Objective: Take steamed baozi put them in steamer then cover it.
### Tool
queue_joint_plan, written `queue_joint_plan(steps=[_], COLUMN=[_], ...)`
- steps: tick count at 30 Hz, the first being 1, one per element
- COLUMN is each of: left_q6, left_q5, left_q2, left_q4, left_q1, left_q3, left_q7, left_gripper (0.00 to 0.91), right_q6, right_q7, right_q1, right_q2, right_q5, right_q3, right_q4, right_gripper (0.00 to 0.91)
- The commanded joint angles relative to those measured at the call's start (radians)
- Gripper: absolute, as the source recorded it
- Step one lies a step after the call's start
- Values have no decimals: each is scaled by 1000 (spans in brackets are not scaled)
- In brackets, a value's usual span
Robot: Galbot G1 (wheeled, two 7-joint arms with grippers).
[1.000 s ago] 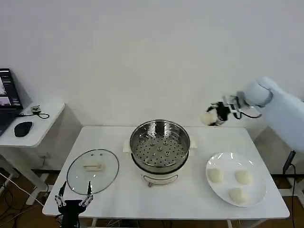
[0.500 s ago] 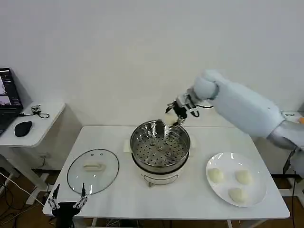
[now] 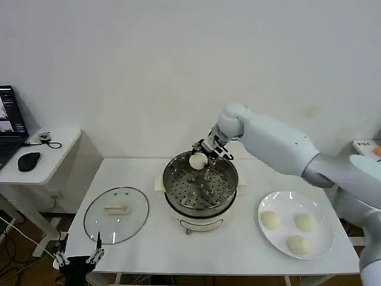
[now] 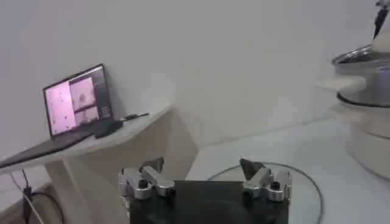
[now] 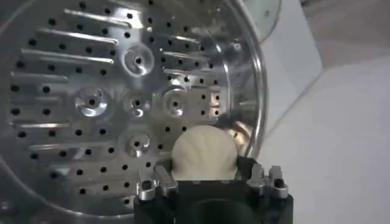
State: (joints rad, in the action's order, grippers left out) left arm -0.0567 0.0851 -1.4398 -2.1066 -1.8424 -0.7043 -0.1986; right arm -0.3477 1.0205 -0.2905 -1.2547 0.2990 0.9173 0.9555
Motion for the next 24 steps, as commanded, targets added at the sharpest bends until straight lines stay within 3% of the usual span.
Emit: queue_joint_plan(steps=[1,8,10,11,19,22,24], left_q6=[-5,-5,-5,-5,-6,-5,-4], left_q5=[0,0,0,0,0,0,0], left_q2=[-1,-2,-3,-4,-7,-8,-5], left_q4=[-2,-4,-3,-3,-9,-11,-13], left_q1=[-11,-14,-13,-13,-16,-15,-14], left_q3=[-5,-2,-2,-1,-1,0,3], left_q7=[-3,-6,-7,-7,-11,-12,-11], left_gripper=[907,907,907,907,907,907,907], right_q6=[-71,-91,-99,-100,-123,-98,-30], right_q7=[-15,-18,-20,-22,-56,-43,-27], right_q1=[10,24,27,28,25,-2,-43], right_q2=[-35,-35,-36,-36,-37,-12,23], right_q5=[67,80,88,88,68,8,-98], right_q3=[2,7,7,7,4,8,29], right_q4=[-58,-60,-62,-64,-77,-26,36], right_gripper=[736,736,776,897,907,907,907])
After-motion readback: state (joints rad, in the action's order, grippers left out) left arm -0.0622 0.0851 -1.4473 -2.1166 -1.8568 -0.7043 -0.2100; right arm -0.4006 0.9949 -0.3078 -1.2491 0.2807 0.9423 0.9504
